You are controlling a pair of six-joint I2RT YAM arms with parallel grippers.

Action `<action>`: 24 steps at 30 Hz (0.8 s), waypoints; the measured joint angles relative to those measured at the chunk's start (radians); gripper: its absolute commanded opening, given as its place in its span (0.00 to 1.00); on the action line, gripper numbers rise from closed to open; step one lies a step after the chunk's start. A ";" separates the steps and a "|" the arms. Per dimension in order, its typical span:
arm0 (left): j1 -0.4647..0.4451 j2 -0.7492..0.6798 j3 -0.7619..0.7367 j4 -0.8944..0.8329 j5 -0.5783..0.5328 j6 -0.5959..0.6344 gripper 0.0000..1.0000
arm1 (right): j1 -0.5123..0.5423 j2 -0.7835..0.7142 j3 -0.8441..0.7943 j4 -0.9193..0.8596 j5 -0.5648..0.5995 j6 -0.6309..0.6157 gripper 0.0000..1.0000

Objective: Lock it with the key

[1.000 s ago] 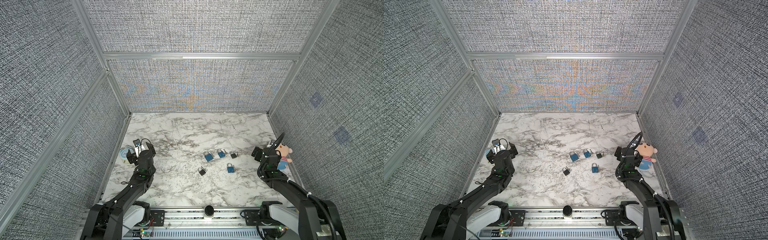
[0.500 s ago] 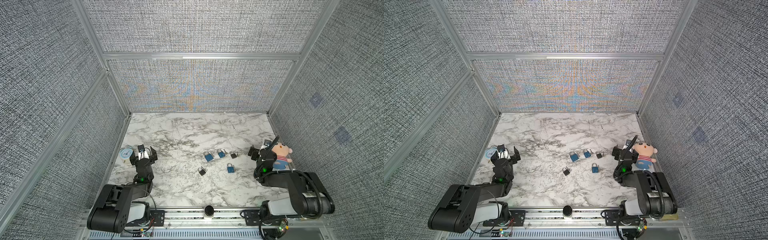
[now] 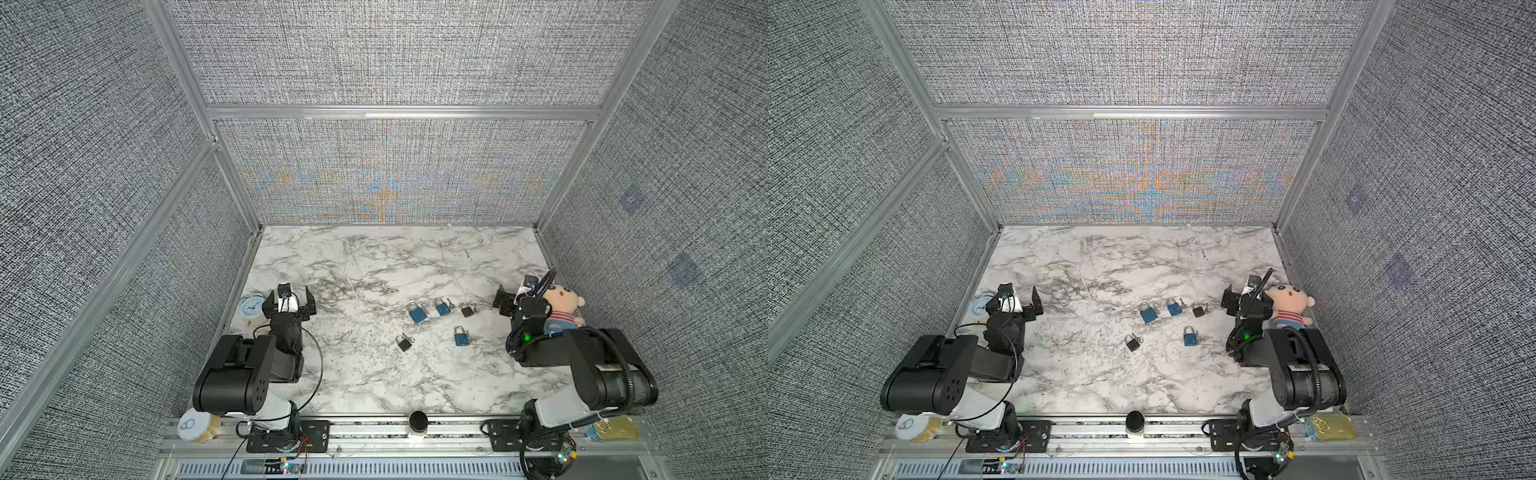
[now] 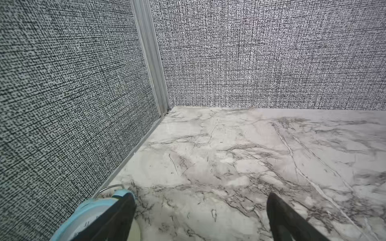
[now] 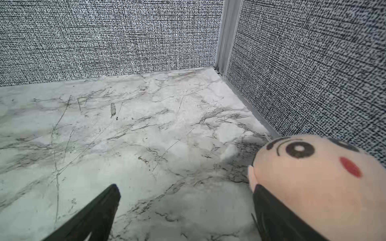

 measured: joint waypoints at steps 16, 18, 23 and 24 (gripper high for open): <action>0.002 0.001 0.000 -0.004 0.035 0.000 0.99 | -0.001 0.000 0.000 -0.013 -0.016 0.000 0.99; 0.002 0.001 0.000 -0.004 0.035 -0.001 0.99 | -0.001 0.000 0.000 -0.013 -0.016 0.000 0.99; 0.002 0.001 0.002 -0.005 0.035 -0.001 0.99 | -0.001 0.000 0.000 -0.013 -0.016 0.000 0.99; 0.002 0.002 0.004 -0.005 0.036 -0.001 0.99 | -0.001 0.000 0.000 -0.013 -0.016 0.000 0.99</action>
